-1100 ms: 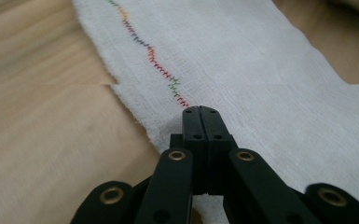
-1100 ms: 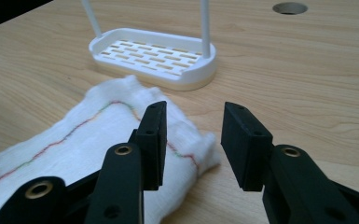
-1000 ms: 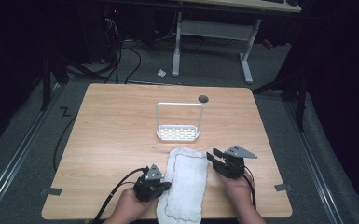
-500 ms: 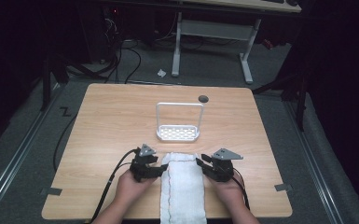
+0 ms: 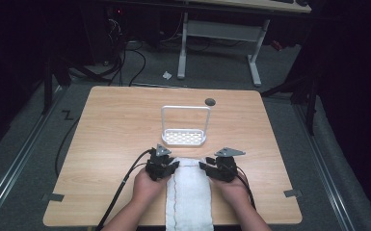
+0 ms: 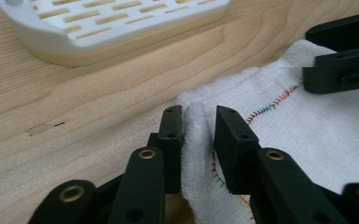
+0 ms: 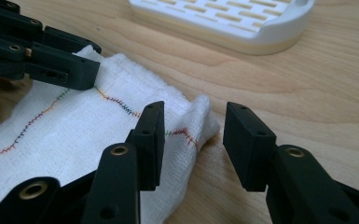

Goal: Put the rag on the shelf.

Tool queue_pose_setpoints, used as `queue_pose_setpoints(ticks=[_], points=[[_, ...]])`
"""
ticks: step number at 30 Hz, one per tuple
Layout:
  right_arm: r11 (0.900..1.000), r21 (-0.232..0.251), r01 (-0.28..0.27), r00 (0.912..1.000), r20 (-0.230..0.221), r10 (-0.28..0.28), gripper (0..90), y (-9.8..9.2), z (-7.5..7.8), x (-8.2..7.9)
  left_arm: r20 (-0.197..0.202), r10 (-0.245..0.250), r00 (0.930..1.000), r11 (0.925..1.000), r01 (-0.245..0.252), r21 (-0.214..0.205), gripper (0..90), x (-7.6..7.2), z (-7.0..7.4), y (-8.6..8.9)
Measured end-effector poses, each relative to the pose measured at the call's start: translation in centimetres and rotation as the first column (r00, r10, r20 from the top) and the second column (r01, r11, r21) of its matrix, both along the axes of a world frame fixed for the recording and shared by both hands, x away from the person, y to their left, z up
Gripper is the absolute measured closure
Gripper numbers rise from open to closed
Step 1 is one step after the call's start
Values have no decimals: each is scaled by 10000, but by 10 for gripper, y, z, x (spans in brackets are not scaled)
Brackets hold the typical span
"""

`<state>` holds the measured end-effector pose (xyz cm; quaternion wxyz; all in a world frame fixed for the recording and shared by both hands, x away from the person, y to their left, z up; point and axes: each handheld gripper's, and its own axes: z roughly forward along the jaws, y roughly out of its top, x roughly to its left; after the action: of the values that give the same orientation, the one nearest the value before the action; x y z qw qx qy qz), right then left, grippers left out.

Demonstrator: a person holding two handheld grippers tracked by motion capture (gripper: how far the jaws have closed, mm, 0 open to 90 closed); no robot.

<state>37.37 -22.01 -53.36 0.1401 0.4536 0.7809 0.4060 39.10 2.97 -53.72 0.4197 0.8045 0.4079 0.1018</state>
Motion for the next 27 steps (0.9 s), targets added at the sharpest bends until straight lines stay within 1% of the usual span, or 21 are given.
queue_pose_setpoints(ticks=[1, 2, 3, 4, 6, 7, 8, 9, 10, 12, 14, 15, 16, 17, 18, 19, 20, 22, 23, 26, 27], points=[[10000, 0, 0, 10000, 0, 0, 597, 0, 0, 0, 0, 0, 10000, 10000, 0, 0, 734, 0, 0, 0], [9999, -73, -111, 9997, -229, 109, 616, 4, -3, 2, -75, 48, 10000, 9996, -50, -270, 752, 1, -2, 2], [9999, -67, -137, 9998, -136, 137, 623, 4, -4, 2, -144, 20, 9999, 9991, -26, -417, 766, 2, -3, 4], [9999, -67, -137, 9998, -136, 137, 623, 4, -4, 2, -144, 20, 9999, 9991, -26, -417, 779, 2, -3, 4], [10000, -17, -88, 9998, -190, 88, 653, 5, -4, 2, -379, 60, 9993, 9972, -88, -744, 794, 3, -4, 5], [9999, 30, -123, 9996, -255, 123, 713, 6, -4, 2, -447, 41, 9990, 9967, -77, -812, 815, 4, -4, 5], [9998, 0, -185, 9995, -250, 185, 741, 6, -4, 2, -447, 41, 9990, 9967, -77, -812, 821, 4, -4, 5], [9998, 0, -185, 9995, -250, 185, 741, 6, -4, 2, -458, 30, 9989, 9967, -67, -811, 821, 4, -4, 5], [9995, -55, -313, 9992, -236, 311, 798, 8, -4, 1, -460, 25, 9989, 9967, -63, -812, 829, 4, -4, 5], [9990, -197, -389, 9991, -163, 386, 821, 10, -4, 1, -497, 10, 9988, 9964, -52, -849, 830, 4, -4, 5], [9986, -358, -378, 9993, -65, 376, 834, 12, -2, -1, -427, 19, 9991, 9966, -54, -817, 833, 4, -4, 5], [9983, -424, -402, 9991, 78, 406, 836, 12, -1, -1, -367, 17, 9993, 9968, -46, -797, 834, 3, -4, 5], [9984, -399, -401, 9990, 187, 409, 837, 12, 0, -2, -292, 15, 9996, 9966, -39, -828, 837, 2, -3, 5], [9984, -399, -401, 9990, 187, 409, 837, 12, 0, -2, -292, 15, 9996, 9966, -39, -828, 837, 2, -3, 5], [9990, -224, -388, 9986, 360, 396, 839, 12, 4, -4, -170, -26, 9999, 9963, 11, -862, 839, 2, -2, 7], [9990, -224, -388, 9986, 360, 396, 839, 12, 4, -4, -170, -26, 9999, 9963, 11, -862, 839, 2, -2, 7], [9992, -135, -380, 9983, 429, 385, 839, 12, 7, -6, -63, -8, 10000, 9954, 2, -953, 839, 1, -1, 8], [9994, -13, -354, 9965, 754, 354, 840, 13, 12, -10, 304, -81, 9995, 9944, 112, -1051, 839, -1, 3, 9], [9995, 175, -255, 9944, 1034, 236, 841, 15, 14, -11, 469, -68, 9989, 9927, 124, -1200, 836, -1, 6, 10], [9996, 214, -198, 9938, 1097, 174, 840, 18, 15, -10, 495, -17, 9988, 9912, 83, -1318, 837, -1, 9, 12], [9997, 160, -204, 9927, 1190, 183, 840, 20, 17, -10, 592, 75, 9982, 9877, 19, -1564, 838, 0, 14, 15]])
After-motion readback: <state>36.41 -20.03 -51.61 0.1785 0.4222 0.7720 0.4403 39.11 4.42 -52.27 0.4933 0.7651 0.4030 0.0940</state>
